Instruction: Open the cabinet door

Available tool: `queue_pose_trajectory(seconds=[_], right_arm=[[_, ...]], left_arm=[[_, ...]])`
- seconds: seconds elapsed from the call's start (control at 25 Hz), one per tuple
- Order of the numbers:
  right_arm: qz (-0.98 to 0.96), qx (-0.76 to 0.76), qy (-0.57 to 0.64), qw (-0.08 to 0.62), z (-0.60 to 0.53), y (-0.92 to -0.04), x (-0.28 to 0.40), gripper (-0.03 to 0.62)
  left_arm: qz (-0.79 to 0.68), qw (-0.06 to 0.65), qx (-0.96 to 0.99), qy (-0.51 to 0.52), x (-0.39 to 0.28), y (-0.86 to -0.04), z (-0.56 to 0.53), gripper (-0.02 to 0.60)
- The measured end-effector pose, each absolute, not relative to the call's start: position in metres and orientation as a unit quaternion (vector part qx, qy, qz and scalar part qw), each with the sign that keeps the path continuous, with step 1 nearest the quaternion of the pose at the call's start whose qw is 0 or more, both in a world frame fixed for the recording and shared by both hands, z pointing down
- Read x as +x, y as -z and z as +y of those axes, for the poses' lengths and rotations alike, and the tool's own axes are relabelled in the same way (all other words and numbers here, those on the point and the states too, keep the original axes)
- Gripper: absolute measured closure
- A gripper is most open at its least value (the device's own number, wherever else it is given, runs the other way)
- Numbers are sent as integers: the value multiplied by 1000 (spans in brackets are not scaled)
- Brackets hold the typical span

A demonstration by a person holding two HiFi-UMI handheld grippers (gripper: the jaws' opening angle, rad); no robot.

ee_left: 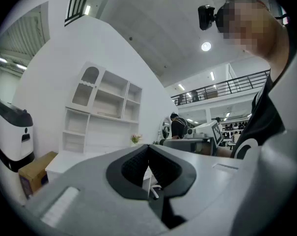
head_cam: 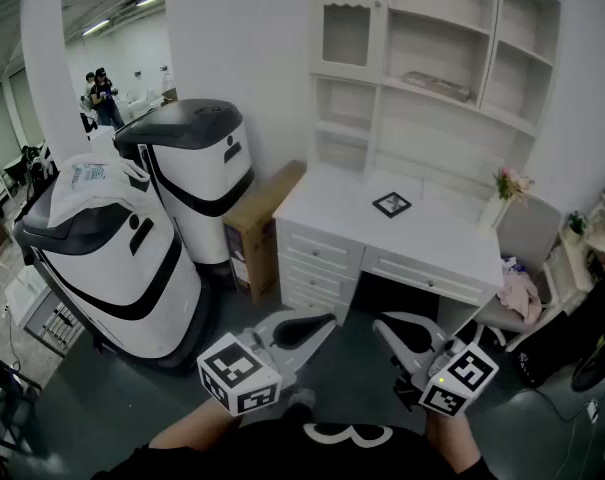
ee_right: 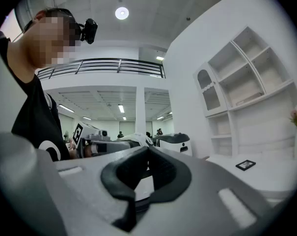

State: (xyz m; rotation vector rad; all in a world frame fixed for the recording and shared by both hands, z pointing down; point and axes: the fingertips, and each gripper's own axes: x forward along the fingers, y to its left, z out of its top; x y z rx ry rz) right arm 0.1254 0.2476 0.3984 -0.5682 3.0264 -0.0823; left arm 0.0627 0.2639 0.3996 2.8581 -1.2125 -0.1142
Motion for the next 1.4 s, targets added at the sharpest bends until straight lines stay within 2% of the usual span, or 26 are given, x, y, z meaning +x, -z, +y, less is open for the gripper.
queue_pose_trajectory(seconds=[0.32, 0.76, 1.4], right_arm=[[982, -185, 19, 29, 233, -398, 127, 592], [978, -207, 31, 24, 156, -406, 108, 592], [966, -252, 57, -10, -81, -402, 54, 592]], left_arm=[[-390, 13, 920, 40, 62, -396, 247, 575], [-383, 33, 922, 51, 38, -411, 175, 575], [-344, 65, 935, 56, -20, -406, -66, 575]])
